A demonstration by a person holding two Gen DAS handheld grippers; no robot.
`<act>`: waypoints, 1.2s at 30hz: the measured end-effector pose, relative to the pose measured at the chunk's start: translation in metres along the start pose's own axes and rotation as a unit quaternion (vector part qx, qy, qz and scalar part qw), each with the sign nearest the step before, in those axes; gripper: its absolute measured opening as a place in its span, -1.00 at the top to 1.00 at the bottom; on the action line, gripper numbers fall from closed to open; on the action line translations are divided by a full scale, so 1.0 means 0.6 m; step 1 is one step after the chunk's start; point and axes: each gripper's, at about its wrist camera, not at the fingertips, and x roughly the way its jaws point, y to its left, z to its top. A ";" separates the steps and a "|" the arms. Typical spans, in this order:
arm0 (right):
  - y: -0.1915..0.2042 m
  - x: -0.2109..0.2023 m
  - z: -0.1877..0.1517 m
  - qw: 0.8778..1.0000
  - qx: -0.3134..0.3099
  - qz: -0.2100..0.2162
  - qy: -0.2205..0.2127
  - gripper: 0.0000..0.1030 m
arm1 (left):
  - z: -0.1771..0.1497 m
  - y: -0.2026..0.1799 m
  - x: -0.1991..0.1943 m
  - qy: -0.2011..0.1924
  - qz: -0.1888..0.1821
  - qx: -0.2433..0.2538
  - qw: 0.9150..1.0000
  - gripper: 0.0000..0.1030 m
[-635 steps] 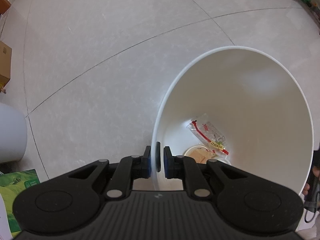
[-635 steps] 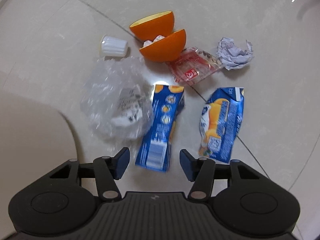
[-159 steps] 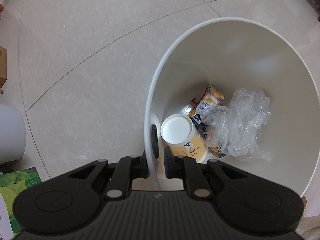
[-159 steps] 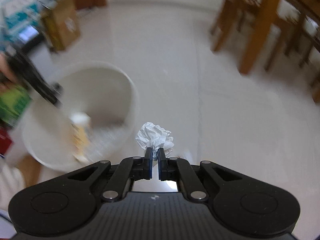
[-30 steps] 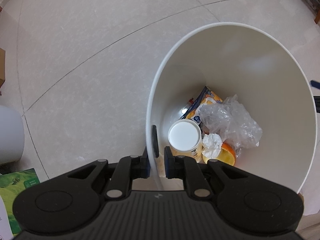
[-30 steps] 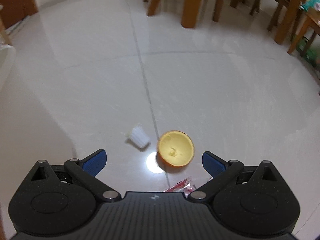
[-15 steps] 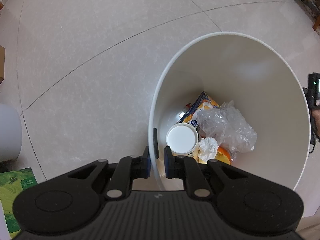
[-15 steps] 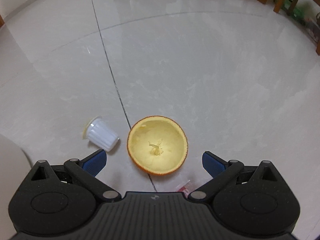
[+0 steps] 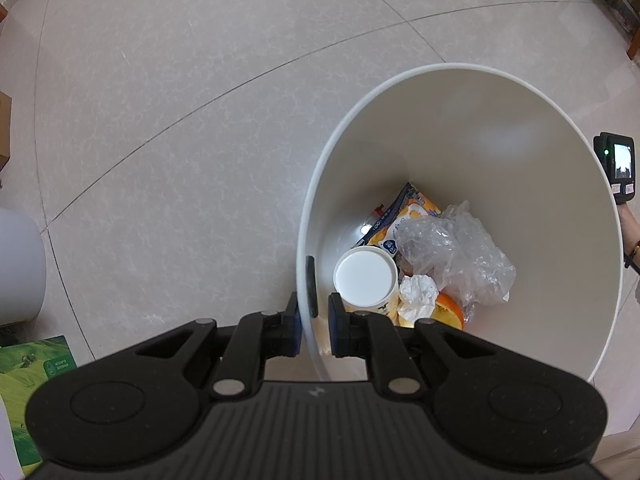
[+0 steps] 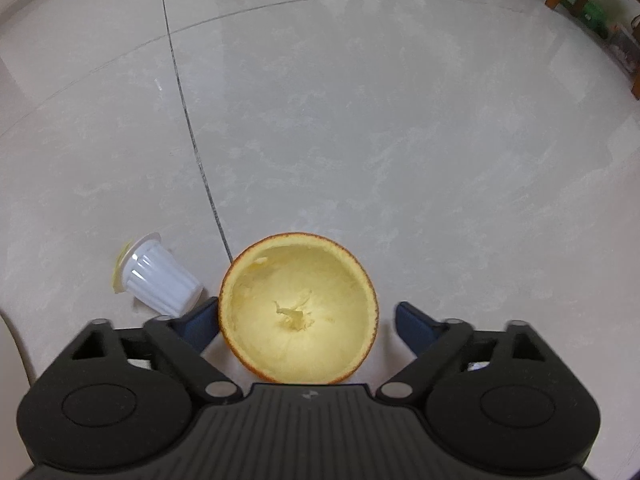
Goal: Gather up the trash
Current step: 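Grasp the second orange peel half with the right gripper, then carry the second orange peel over the bin and release it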
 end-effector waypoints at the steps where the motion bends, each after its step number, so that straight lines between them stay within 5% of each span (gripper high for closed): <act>1: 0.001 -0.001 0.000 1.000 -0.004 0.003 -0.002 -0.71 | 0.000 -0.001 0.000 0.000 0.001 0.001 1.000 0.79; 12: -0.006 -0.078 -0.004 0.999 -0.040 -0.004 0.014 -0.51 | 0.000 0.000 0.001 -0.001 0.002 -0.001 1.000 0.79; 23: -0.002 -0.350 0.008 0.991 -0.110 0.047 -0.062 -0.51 | -0.001 -0.005 0.006 -0.006 0.012 -0.002 1.000 0.79; 36: 0.188 -0.556 0.007 0.943 -0.263 0.164 -0.124 -0.51 | -0.001 -0.010 0.010 -0.003 0.019 -0.001 1.000 0.79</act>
